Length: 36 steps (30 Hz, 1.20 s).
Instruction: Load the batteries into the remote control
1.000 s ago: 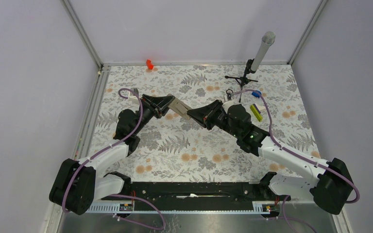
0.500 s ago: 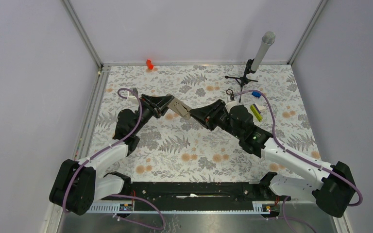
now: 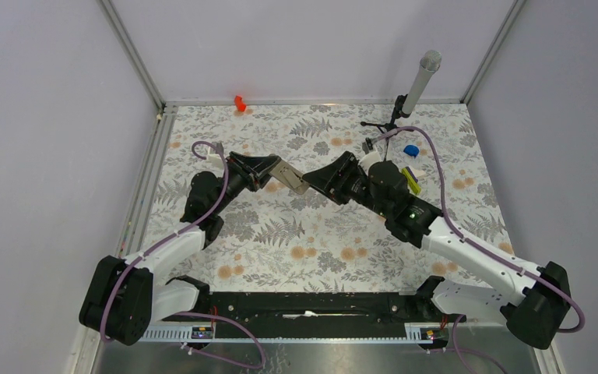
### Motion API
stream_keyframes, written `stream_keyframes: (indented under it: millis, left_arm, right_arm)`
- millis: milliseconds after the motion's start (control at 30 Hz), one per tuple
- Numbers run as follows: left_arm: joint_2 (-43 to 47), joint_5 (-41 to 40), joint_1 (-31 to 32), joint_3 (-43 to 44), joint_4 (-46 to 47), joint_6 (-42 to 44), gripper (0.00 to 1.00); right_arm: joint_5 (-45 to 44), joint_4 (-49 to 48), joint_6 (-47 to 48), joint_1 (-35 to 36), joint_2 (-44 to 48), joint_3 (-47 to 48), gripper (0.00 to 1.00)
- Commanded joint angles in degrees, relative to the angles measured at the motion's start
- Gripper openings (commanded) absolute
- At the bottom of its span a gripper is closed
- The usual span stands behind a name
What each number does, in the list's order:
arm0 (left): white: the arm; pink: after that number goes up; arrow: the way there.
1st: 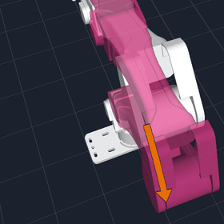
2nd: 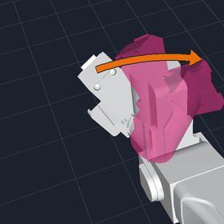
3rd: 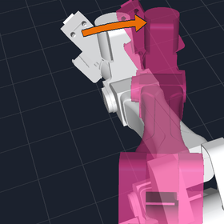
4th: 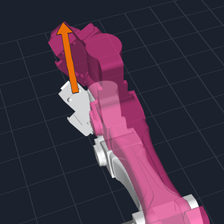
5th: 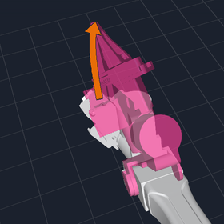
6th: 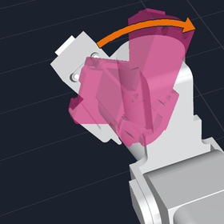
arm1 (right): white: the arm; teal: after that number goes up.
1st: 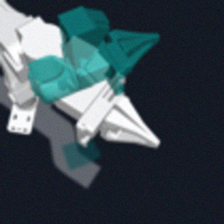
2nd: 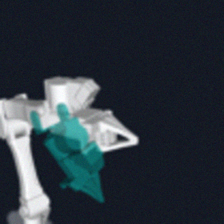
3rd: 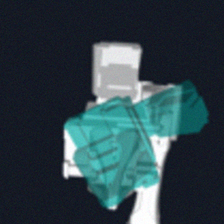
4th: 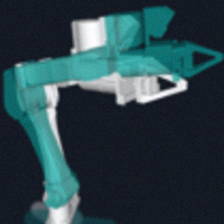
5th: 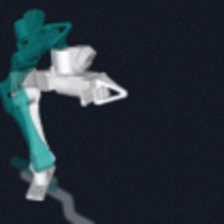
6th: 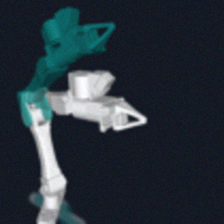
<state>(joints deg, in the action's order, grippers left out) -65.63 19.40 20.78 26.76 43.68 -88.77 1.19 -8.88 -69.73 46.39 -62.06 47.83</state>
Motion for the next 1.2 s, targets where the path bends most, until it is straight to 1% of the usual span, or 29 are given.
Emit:
stream_keyframes:
  millis: [0, 133, 200, 300, 367, 467, 667, 900, 1033, 1167]
  left_arm:
    - [-0.1, 2.6, -0.3, 3.0, 1.1, 0.1, 0.0]
    - [-1.3, 3.9, -0.3, 3.2, 2.4, -0.3, 0.0]
    - [-1.8, 4.4, -0.3, 3.3, 2.5, -0.4, 0.0]
    - [-2.3, 5.1, -0.3, 3.4, 2.4, -0.5, 0.0]
    - [-2.5, 5.3, -0.3, 3.4, 2.3, -0.5, 0.0]
    - [-2.9, 5.4, -0.3, 3.3, 2.1, -0.5, 0.0]
    - [-3.3, 6.2, -0.3, 2.9, 1.7, -0.3, 0.0]
    - [-3.2, 6.8, -0.3, 2.9, 1.6, 0.0, 0.0]
    - [-3.0, 7.0, -0.3, 2.7, 1.4, 0.0, 0.0]
    - [-2.9, 6.9, -0.3, 2.6, 1.4, 0.0, 0.0]
  right_arm:
    - [1.4, 6.9, 17.3, 0.3, 1.4, 7.3, 0.57]
    - [0.9, 13.9, 31.5, 0.3, 0.8, 11.0, 0.67]
    - [2.0, 15.8, 39.0, 0.4, 0.0, 12.5, 0.71]
    - [4.5, 20.4, 48.3, 0.6, -2.8, 15.6, 0.73]
    - [3.7, 22.6, 52.9, 1.4, -4.4, 16.9, 0.73]
    - [0.1, 24.5, 57.5, 3.8, -6.0, 18.5, 0.73]
    - [-6.7, 27.7, 63.3, 8.9, -10.6, 23.0, 0.72]
    - [-10.3, 27.2, 64.4, 11.0, -12.5, 24.7, 0.71]
    - [-12.2, 27.0, 65.2, 11.5, -13.5, 25.5, 0.68]
    - [-13.7, 27.0, 65.9, 12.1, -14.4, 26.0, 0.61]
